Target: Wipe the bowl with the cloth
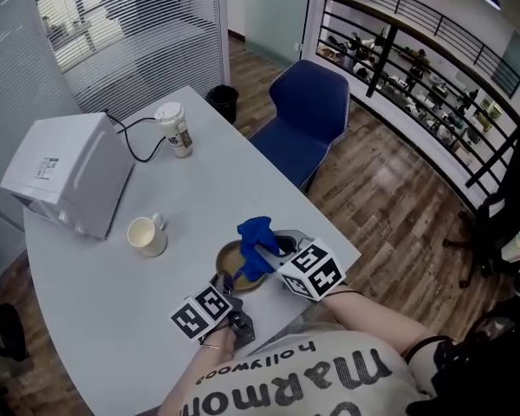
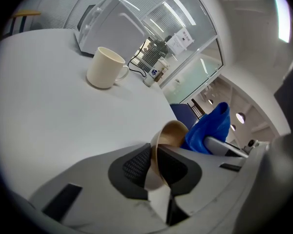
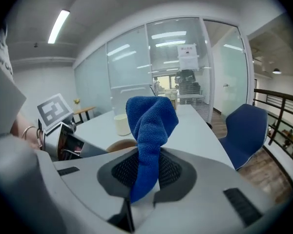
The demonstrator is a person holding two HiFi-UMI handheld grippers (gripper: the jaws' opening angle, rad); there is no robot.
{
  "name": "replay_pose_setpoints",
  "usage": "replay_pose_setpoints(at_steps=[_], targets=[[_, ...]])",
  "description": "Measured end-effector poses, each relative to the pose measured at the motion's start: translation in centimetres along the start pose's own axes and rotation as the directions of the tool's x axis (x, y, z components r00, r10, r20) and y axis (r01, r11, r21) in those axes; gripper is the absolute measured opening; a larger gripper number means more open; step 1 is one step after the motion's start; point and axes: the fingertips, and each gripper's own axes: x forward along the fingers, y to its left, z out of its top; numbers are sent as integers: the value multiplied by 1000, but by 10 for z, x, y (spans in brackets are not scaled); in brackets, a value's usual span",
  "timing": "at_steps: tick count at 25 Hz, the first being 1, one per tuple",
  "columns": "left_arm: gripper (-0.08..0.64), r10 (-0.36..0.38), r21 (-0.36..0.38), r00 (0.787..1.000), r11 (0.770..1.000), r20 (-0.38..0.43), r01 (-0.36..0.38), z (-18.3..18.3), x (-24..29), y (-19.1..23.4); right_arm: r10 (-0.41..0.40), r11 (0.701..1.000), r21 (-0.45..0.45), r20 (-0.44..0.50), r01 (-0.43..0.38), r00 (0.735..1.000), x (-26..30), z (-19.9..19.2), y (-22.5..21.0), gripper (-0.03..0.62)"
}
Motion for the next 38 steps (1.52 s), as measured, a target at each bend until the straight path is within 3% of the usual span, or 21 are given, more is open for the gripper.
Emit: replay_pose_setpoints(at_steps=[7, 12, 22, 30, 33, 35, 38], targets=[[35, 14, 3, 1000, 1000, 9, -14, -2, -16, 5, -109, 985, 149, 134, 89, 985, -25, 21, -22, 60], [37, 66, -8, 998, 998, -20, -66, -4, -20, 23, -172, 956, 270, 198, 115, 965, -50, 25, -35, 60], [37, 153, -133, 983, 977, -99, -165, -8, -7, 47, -196, 932, 339, 171, 129, 965, -69, 1, -54, 60], [60, 191, -187, 977, 960, -96, -206, -8, 1, 55, -175, 930, 346, 129, 121, 976, -94, -18, -85, 60], [94, 155, -201, 986, 966, -64, -165, -2, 5, 51, -162, 932, 346, 124, 110, 979, -106, -24, -99, 60], [180, 89, -240, 996, 966, -32, -94, 2, 8, 43, -153, 931, 351, 122, 101, 981, -112, -27, -108, 60], [213, 36, -287, 997, 958, 66, -16, 15, -2, 36, -128, 928, 366, 128, 73, 984, -117, -29, -115, 61]])
